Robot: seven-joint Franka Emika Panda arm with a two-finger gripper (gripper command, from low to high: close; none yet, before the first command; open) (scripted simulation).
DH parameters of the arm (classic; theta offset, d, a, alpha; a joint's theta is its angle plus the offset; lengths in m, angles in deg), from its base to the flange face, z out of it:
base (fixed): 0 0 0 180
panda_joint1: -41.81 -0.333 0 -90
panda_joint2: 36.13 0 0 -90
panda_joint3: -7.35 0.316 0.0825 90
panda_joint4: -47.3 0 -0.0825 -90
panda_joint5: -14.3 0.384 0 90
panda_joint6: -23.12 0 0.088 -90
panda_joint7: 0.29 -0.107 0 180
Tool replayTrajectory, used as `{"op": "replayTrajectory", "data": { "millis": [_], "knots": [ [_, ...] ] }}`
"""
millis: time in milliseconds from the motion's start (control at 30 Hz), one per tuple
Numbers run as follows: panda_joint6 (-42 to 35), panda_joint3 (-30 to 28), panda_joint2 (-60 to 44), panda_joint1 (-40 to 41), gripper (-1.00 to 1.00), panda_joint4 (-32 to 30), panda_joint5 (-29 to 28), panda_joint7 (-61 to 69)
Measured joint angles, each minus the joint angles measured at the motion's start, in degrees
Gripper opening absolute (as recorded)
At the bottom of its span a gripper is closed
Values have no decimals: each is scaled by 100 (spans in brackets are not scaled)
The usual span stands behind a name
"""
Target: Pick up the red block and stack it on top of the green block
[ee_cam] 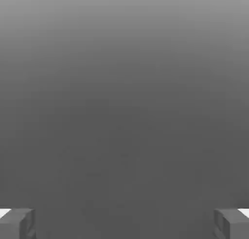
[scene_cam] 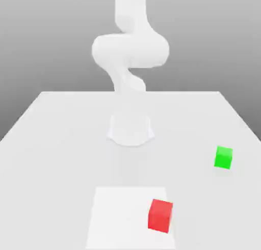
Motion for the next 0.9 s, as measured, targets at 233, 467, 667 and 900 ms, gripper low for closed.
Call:
{"op": "replayTrajectory", "data": {
  "millis": [233, 467, 667, 900],
  "knots": [
    [653, -507, -1398, -783, 0, -476, 157, 1788],
    [1290, -807, -2771, -1354, 0, -940, 392, 3593],
    [1835, -826, -3936, -1632, 0, -1338, 483, 5060],
    [2696, -619, -5296, -1570, 0, -1551, 488, 6106]
  ]
}}
